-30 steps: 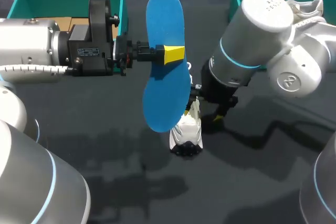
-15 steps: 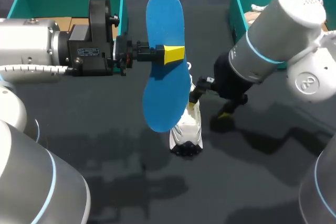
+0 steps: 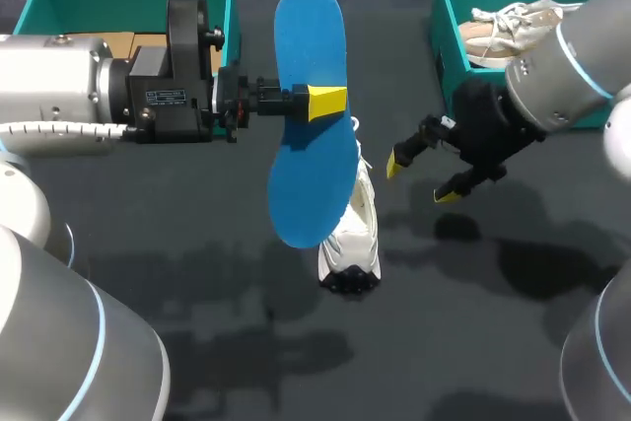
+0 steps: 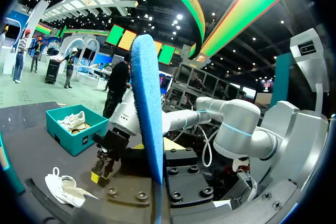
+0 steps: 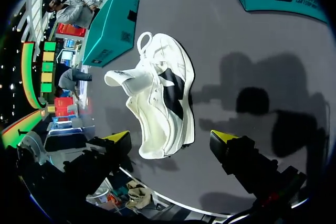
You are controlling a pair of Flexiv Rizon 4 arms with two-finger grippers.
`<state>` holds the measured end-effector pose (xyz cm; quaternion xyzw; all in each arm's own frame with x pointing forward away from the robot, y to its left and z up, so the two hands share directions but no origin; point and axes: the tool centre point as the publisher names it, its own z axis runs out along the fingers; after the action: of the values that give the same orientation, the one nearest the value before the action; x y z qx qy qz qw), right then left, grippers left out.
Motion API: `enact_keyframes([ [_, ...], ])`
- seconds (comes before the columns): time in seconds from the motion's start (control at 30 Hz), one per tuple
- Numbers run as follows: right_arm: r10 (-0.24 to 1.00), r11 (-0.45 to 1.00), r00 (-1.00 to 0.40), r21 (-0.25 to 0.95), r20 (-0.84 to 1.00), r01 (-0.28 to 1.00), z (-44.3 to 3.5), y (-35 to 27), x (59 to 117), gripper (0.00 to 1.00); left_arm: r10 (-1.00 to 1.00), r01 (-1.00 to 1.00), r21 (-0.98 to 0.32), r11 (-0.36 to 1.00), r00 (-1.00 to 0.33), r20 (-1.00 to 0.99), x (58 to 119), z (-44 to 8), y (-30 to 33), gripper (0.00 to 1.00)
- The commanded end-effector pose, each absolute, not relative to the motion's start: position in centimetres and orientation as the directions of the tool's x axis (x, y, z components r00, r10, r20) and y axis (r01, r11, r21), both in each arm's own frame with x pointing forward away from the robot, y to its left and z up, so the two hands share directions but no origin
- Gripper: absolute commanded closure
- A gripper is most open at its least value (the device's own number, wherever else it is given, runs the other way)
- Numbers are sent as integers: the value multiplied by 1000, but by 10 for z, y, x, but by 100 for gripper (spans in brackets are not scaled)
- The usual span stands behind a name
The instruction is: Take the shoe out of the shoebox, open the shoe tongue, remove and reinsert the insole, then place the shoe into the shoebox
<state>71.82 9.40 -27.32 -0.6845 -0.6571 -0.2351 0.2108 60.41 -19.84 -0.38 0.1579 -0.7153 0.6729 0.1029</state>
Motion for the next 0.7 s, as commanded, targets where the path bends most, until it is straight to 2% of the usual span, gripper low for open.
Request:
enact_keyframes([
  [0.03, 731, -49, 21, 22, 682, 999, -262, 92, 717, 0, -91, -364, -930, 41, -929, 359, 602, -3, -201, 100],
  [0.17, 530, -26, 53, -46, 846, 999, -239, 83, 722, 0, -91, -364, -930, 41, -929, 359, 602, -3, -201, 100],
  [0.4, 509, -5, 43, -47, 859, 999, -232, 84, 720, 0, -91, -364, -930, 41, -929, 359, 602, -3, -201, 100],
  [0.57, 509, -5, 43, -47, 859, 999, -232, 84, 720, 0, -118, -103, -995, -3, -988, 103, 610, -1, -196, 100],
  [0.7, 483, -19, 69, -69, 873, 997, -228, 84, 722, 0, -144, 161, -987, -15, -977, -157, 624, -3, -195, 100],
])
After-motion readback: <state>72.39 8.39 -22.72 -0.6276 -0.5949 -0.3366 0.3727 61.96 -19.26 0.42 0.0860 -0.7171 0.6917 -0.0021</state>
